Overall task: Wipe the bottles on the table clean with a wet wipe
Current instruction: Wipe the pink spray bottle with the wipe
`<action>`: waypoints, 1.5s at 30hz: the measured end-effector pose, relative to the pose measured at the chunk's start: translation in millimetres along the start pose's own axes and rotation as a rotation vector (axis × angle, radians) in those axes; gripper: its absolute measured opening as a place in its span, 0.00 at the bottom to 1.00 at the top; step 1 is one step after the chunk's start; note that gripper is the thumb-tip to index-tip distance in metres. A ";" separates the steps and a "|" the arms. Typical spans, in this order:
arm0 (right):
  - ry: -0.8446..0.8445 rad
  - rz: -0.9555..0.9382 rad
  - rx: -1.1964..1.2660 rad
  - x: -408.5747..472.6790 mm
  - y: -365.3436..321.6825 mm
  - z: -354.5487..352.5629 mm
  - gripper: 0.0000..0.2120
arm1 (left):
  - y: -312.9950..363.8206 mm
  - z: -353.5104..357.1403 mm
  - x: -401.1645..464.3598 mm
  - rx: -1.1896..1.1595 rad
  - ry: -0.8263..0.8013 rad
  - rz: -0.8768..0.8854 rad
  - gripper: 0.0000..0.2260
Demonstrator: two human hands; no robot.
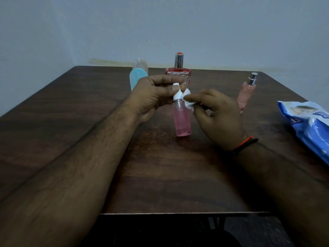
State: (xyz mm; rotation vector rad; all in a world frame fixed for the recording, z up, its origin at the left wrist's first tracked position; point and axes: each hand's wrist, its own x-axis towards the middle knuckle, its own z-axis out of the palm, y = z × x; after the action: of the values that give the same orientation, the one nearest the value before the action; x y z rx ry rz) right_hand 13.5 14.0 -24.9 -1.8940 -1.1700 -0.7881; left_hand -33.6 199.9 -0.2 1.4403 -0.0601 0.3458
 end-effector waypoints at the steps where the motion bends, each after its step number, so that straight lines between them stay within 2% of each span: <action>1: -0.008 0.044 -0.003 -0.1 2.2 0.2 0.12 | -0.5 -0.3 -0.3 -0.023 -0.012 -0.002 0.10; 5: -0.021 0.133 0.047 -0.9 3.9 0.8 0.12 | -2.9 -1.4 1.1 -0.083 -0.041 -0.012 0.11; 12: -0.011 -0.028 0.102 0.5 -4.7 -2.8 0.11 | -5.1 -1.2 1.9 -0.080 -0.054 -0.007 0.12; 17: -0.029 0.049 0.091 0.1 -0.4 1.7 0.12 | -5.4 2.2 2.3 -0.089 -0.039 -0.036 0.13; 23: -0.053 0.073 0.069 1.2 1.9 3.0 0.13 | -5.3 4.2 1.7 -0.109 -0.037 -0.029 0.09; 31: -0.065 0.206 0.129 1.3 -0.1 -0.9 0.12 | -3.6 0.3 -0.8 -0.287 -0.137 0.016 0.12; 35: -0.099 0.256 0.161 1.2 -2.0 -2.2 0.11 | -5.1 -0.8 0.7 -0.259 -0.105 0.034 0.13; 39: -0.179 0.292 0.137 0.6 -3.3 -3.8 0.05 | -7.3 -1.2 2.7 -0.273 -0.046 0.012 0.13; 41: -0.141 0.267 0.140 0.6 -4.2 -4.1 0.05 | -6.0 -1.5 3.6 -0.305 0.004 0.006 0.12; 45: 0.144 0.211 0.185 2.3 -2.7 -6.0 0.10 | 0.1 -4.4 7.6 -0.409 0.144 -0.028 0.11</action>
State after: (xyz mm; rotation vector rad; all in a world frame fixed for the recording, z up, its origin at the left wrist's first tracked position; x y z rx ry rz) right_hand 11.3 10.8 -19.2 -1.7430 -0.9050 -0.6646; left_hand -27.1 205.7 1.2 1.0086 0.0068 0.3883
